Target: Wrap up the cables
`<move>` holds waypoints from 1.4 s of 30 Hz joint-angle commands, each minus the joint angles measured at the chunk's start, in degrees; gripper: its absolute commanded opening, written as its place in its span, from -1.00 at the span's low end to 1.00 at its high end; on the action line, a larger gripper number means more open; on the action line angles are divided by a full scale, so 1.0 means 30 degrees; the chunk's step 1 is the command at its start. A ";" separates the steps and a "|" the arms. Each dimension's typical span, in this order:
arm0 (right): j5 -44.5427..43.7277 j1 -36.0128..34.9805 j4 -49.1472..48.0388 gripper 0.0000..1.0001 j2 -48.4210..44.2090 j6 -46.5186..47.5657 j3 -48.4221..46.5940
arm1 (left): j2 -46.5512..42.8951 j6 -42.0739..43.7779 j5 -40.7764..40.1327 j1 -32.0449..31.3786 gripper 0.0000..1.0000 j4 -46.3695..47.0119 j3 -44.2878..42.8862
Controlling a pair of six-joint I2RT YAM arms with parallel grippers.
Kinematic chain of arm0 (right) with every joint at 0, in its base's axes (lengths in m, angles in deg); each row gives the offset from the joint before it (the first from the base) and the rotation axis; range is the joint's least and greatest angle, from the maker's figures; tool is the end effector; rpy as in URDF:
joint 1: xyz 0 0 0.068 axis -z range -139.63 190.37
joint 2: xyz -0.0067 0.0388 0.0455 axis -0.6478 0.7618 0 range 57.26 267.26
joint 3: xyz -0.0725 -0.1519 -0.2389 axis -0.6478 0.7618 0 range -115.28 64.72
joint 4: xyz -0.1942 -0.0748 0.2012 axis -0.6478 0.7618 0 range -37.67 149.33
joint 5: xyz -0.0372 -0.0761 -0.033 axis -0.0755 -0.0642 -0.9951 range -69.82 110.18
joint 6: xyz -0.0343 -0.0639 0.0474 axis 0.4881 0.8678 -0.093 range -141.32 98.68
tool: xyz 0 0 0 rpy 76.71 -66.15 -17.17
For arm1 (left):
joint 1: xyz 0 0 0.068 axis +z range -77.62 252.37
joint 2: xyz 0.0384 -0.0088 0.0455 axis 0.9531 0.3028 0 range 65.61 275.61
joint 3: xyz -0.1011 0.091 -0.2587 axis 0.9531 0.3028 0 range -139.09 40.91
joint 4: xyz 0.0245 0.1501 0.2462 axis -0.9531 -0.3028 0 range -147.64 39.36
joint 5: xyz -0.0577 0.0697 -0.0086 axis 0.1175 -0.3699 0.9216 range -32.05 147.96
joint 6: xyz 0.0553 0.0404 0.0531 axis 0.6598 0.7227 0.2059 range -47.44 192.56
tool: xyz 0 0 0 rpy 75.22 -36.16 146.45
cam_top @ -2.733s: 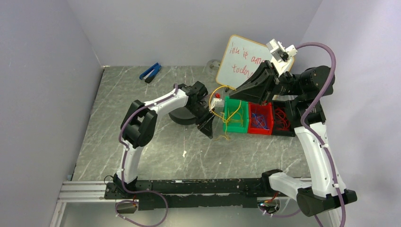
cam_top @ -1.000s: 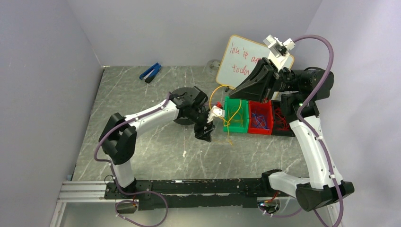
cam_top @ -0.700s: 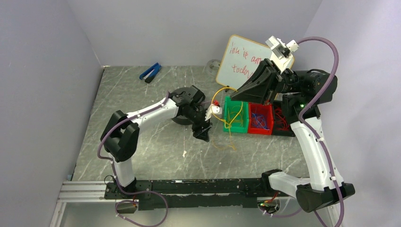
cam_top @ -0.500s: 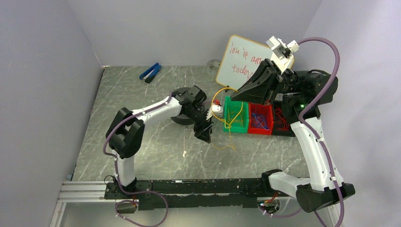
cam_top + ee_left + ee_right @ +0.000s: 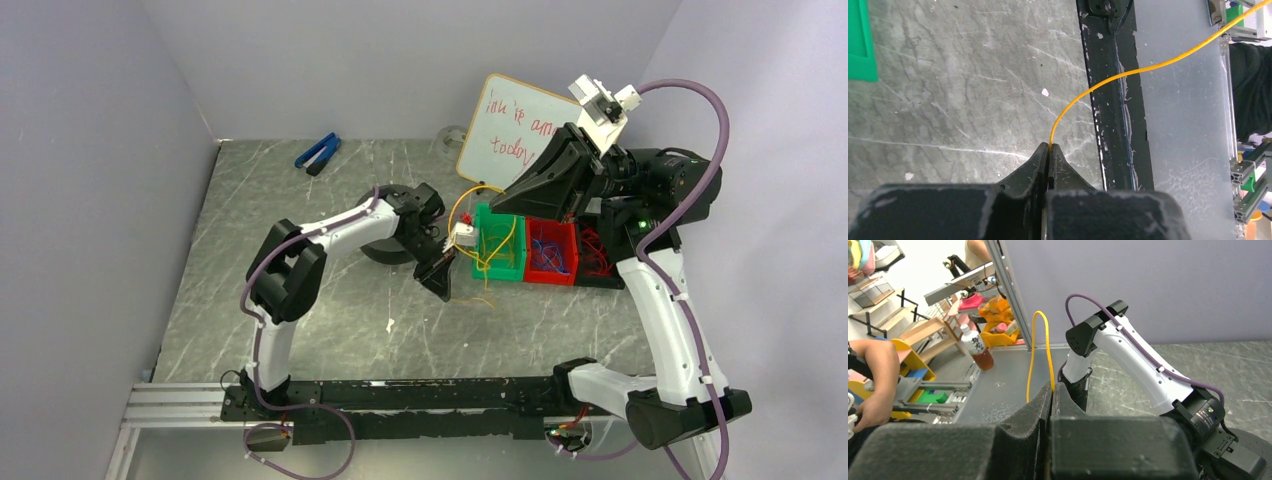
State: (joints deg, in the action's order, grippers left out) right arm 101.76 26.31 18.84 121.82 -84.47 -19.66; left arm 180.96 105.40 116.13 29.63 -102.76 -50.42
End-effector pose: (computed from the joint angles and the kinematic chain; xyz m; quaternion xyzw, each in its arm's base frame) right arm 0.1629 0.1190 0.5880 -0.4651 0.4743 0.6091 0.4332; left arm 0.2822 -0.3494 0.2022 0.5779 0.6496 -0.4899 0.0634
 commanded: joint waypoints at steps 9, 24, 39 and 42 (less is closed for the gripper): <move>0.1271 0.1149 1.3234 -0.55 -0.0958 1.2326 -0.2136 | -0.0837 -0.1089 0.1572 0.0938 -0.95 -0.0872 -0.1054; -1.3596 -0.1723 2.2247 0.43 -0.2153 2.8158 0.3457 | -0.5465 -0.4326 -0.7771 0.2783 -0.95 -0.0717 -0.2395; -0.6671 -0.2533 1.8005 0.34 0.3945 2.2486 0.1452 | -0.8658 -0.3537 -0.5876 0.2768 -0.95 0.1970 -0.2277; -0.5785 -0.2519 1.7680 0.30 0.4458 2.2171 0.1919 | -0.8991 -0.3622 -0.5748 0.2763 -0.95 0.2341 -0.2005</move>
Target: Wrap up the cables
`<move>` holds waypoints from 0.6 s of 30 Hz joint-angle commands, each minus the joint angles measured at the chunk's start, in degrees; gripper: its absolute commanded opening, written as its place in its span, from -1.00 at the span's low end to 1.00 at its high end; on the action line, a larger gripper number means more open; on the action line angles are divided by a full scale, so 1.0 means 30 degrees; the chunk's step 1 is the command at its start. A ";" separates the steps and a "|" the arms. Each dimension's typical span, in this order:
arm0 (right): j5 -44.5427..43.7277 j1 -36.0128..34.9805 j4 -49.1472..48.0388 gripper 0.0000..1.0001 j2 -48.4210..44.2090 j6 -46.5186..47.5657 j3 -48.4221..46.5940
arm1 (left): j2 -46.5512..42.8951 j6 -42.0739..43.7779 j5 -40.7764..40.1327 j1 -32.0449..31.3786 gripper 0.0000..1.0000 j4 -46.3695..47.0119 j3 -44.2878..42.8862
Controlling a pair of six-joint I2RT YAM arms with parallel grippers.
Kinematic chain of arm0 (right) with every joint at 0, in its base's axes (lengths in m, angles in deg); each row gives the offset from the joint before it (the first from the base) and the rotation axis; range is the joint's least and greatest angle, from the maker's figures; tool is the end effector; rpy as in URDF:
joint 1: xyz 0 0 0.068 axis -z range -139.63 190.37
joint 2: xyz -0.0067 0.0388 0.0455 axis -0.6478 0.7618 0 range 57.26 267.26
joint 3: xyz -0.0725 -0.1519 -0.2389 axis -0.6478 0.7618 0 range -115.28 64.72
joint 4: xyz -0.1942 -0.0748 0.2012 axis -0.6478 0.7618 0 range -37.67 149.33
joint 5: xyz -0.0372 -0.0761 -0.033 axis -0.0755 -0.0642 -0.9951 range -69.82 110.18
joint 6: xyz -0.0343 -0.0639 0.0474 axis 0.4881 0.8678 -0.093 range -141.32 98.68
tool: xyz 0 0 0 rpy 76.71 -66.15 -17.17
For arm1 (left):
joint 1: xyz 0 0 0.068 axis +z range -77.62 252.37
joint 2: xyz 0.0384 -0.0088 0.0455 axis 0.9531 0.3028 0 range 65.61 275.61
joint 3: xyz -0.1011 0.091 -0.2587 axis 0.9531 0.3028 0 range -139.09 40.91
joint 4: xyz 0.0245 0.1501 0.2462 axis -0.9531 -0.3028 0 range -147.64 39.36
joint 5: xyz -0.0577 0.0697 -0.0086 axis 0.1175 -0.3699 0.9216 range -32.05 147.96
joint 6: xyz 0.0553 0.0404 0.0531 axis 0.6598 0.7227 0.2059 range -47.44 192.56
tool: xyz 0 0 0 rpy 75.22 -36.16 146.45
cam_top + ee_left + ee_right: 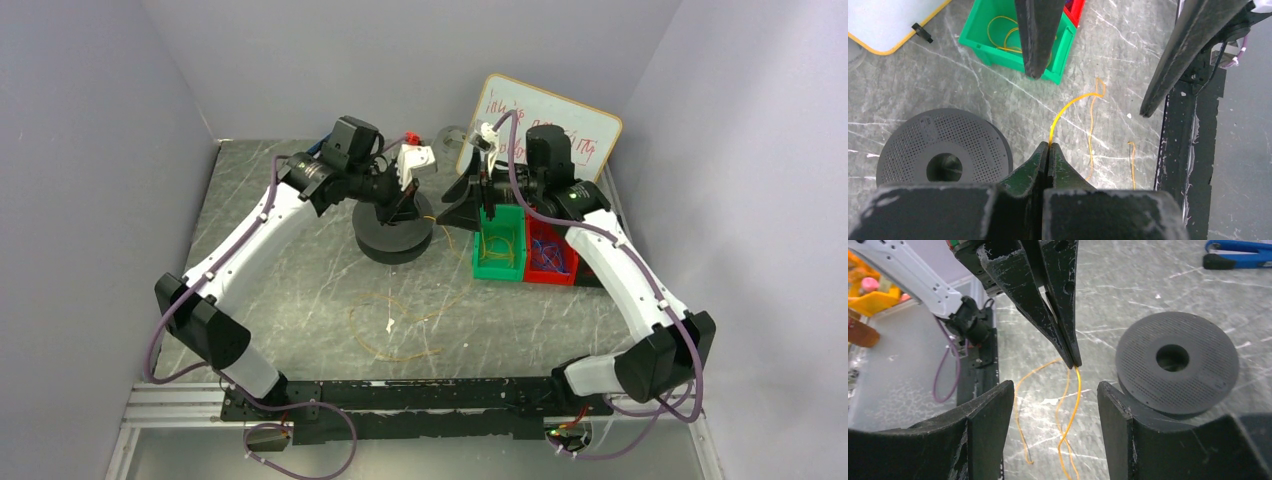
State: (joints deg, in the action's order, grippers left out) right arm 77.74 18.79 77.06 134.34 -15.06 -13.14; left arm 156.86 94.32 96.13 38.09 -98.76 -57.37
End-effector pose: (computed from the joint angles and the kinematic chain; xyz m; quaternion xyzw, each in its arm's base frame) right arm 0.2883 0.1837 0.4074 -0.4315 0.6501 0.4638 0.4196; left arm 0.2977 -0.2603 0.4025 0.5236 0.6958 -0.3385 0.3565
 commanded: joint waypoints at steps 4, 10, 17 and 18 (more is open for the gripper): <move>0.2710 -0.0015 -0.2869 0.23 0.0636 -0.1788 0.0591 | -0.0878 0.0300 0.1862 -0.0037 -0.95 0.0525 -0.0016; 0.3190 -0.0016 -0.3039 0.17 0.1023 -0.1861 0.0906 | -0.0964 0.0482 0.3047 -0.0039 -0.95 0.0263 -0.0009; 0.3857 -0.0012 -0.3000 0.04 0.1617 -0.1887 0.1259 | -0.1088 0.0586 0.3435 -0.0042 -0.95 0.0324 0.0269; 0.3978 -0.0020 -0.3029 0.00 0.1686 -0.1949 0.1320 | -0.1128 0.0549 0.3472 -0.0055 -0.95 0.0357 0.0255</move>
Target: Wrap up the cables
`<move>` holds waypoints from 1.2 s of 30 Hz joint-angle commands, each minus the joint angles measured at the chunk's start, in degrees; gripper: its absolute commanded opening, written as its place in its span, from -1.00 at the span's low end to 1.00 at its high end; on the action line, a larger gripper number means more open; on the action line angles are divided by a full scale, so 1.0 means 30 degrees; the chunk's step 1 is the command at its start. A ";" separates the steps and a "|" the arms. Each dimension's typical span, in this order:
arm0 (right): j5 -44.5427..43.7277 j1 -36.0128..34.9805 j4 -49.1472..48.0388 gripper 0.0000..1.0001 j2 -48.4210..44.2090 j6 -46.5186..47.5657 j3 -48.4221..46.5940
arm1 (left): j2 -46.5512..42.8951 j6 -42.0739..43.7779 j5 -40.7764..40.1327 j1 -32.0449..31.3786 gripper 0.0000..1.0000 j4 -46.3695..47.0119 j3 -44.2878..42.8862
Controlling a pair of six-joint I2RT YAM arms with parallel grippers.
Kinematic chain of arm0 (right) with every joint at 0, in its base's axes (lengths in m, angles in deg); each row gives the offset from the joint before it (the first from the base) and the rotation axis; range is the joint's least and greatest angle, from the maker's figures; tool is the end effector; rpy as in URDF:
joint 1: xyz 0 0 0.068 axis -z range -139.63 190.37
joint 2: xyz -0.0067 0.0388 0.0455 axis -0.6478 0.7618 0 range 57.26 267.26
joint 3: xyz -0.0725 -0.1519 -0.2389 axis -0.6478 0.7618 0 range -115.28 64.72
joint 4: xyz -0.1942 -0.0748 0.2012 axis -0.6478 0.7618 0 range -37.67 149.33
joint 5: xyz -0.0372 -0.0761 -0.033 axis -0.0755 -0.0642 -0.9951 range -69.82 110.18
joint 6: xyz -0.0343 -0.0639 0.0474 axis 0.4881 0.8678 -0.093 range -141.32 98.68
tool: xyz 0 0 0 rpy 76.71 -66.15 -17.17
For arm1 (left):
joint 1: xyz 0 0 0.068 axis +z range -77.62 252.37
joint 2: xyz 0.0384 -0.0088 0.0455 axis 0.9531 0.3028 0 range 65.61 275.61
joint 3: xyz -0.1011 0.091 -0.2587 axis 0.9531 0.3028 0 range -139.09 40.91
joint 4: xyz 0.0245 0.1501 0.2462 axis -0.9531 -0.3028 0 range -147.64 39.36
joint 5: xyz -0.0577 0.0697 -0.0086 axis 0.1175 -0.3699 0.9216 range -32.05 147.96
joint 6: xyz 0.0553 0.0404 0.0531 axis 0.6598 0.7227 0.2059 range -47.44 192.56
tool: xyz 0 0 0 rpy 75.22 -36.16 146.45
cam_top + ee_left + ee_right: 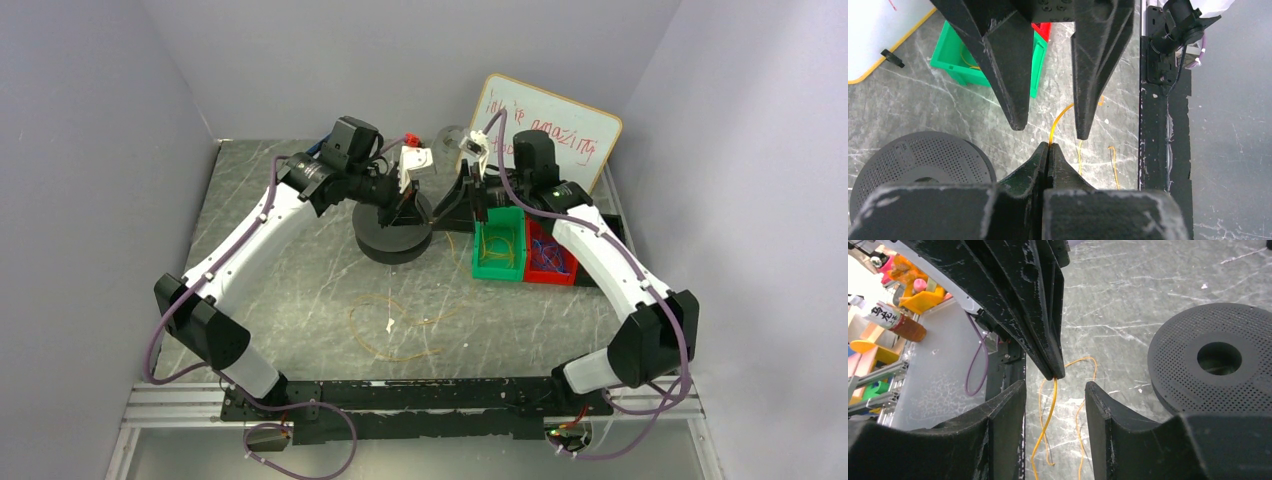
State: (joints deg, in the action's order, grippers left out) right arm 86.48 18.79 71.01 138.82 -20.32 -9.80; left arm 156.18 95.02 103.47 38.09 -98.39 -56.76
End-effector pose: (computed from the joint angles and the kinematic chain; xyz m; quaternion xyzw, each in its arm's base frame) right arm 0.3022 0.1951 0.3749 -0.4241 0.6382 0.5352 0.3555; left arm 0.2872 -0.2619 0.4079 0.5402 0.6606 -0.3893 0.3468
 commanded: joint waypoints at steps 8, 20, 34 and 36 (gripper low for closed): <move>0.1914 -0.0027 -0.1708 -0.58 0.0237 -0.1171 0.0533 | -0.0681 0.0367 0.0698 -0.0033 -0.95 0.0351 0.0093; 0.0965 0.0945 -0.4005 -1.00 -0.1350 -0.2652 0.2397 | -0.0455 -0.3574 0.3210 0.3396 -0.65 0.2075 -0.0133; -0.2973 0.1760 -0.4000 -1.00 -0.3776 -0.2405 0.2734 | -0.1278 -0.6293 0.1155 0.7121 -0.23 0.4613 0.1070; -0.5475 0.1263 -0.3207 -1.00 -0.3898 -0.1440 0.2270 | -0.0920 -0.6863 -0.1908 0.7097 -0.10 0.5055 0.1442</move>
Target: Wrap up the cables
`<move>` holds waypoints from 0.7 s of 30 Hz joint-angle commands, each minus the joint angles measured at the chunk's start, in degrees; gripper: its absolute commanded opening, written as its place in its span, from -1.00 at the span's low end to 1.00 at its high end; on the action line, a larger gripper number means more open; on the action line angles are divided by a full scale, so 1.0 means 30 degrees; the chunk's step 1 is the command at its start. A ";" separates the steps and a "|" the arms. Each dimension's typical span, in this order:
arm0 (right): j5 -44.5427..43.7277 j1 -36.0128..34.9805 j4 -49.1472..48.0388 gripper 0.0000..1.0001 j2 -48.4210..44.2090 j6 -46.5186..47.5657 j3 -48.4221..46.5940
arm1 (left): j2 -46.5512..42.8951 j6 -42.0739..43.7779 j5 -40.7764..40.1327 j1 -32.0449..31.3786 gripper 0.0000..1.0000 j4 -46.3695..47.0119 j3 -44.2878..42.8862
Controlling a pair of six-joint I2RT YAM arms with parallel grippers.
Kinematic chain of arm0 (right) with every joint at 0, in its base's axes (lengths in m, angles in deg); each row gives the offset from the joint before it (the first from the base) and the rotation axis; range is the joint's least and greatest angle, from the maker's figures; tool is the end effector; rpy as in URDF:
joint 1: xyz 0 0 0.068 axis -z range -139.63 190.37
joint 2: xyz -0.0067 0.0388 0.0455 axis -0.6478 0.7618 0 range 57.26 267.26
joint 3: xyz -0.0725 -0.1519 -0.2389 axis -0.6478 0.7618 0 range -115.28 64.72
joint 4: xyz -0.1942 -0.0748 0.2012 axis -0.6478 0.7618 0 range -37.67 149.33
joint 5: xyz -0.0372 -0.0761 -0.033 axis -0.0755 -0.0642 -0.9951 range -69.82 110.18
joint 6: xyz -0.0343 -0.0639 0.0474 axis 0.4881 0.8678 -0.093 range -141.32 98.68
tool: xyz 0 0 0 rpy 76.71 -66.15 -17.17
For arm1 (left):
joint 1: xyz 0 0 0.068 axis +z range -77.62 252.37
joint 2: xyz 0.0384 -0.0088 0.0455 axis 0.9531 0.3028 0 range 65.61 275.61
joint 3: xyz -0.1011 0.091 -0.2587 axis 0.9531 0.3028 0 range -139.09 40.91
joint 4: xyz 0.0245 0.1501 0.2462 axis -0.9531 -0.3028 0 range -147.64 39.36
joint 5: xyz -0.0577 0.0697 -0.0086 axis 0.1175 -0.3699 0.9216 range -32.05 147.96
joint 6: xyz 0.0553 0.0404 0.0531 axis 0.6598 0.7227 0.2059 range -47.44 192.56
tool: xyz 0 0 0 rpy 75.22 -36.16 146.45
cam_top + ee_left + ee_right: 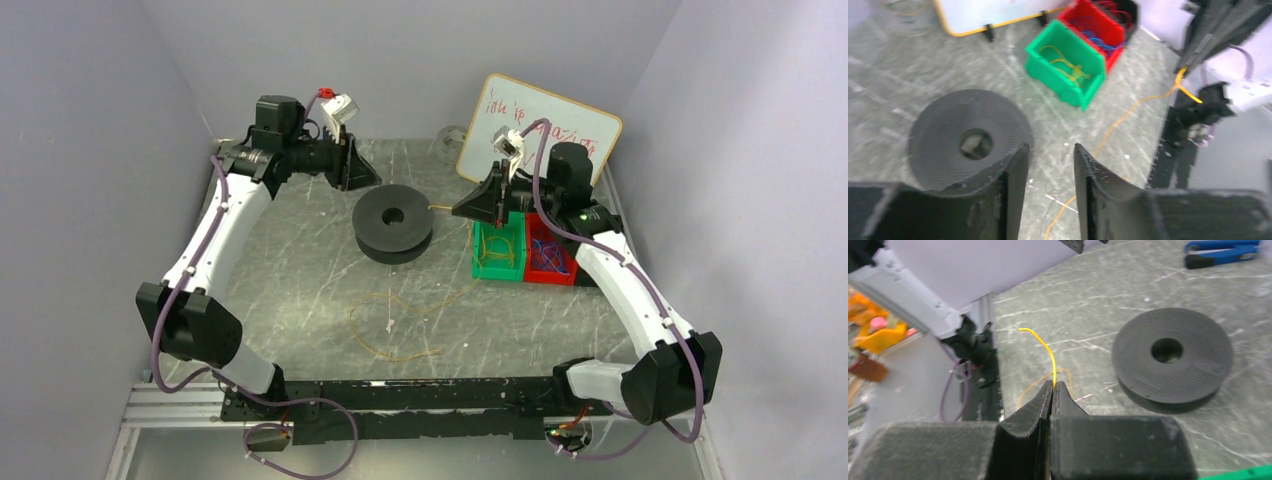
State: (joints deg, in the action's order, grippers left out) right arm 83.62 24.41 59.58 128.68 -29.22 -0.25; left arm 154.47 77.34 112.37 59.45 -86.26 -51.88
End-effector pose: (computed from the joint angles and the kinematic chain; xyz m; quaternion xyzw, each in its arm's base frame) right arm 0.2834 0.1524 0.3860 -0.3710 0.6444 0.5133 0.4286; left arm 0.3614 -0.1468 0.4139 0.3396 0.7332 -0.4290 0.4039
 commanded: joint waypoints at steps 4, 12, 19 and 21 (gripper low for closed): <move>-0.8639 -0.0763 -0.0041 -1.00 -0.0712 0.1302 -0.0557 | 0.1049 -0.1429 -0.9367 0.0003 0.07 0.1007 0.0038; -1.1197 -0.0687 0.0261 -1.00 -0.0723 0.2311 -0.0505 | 0.3197 -0.5782 -0.8031 0.2167 0.25 0.2556 0.3039; -1.0450 -0.0086 0.0032 -1.00 -0.1246 0.2512 -0.0019 | 0.3960 -0.8222 -0.4743 0.4127 0.35 0.6471 0.6084; -1.0482 -0.0027 0.0153 -1.00 -0.1136 0.2506 -0.0070 | 0.4323 -0.8515 -0.4610 0.4262 0.36 0.7524 0.6390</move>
State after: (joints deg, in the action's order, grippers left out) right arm 52.36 23.64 61.39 126.84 -22.77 -0.29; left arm 167.81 56.53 93.20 72.15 -74.15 -33.26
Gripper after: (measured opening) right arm 0.013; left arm 0.673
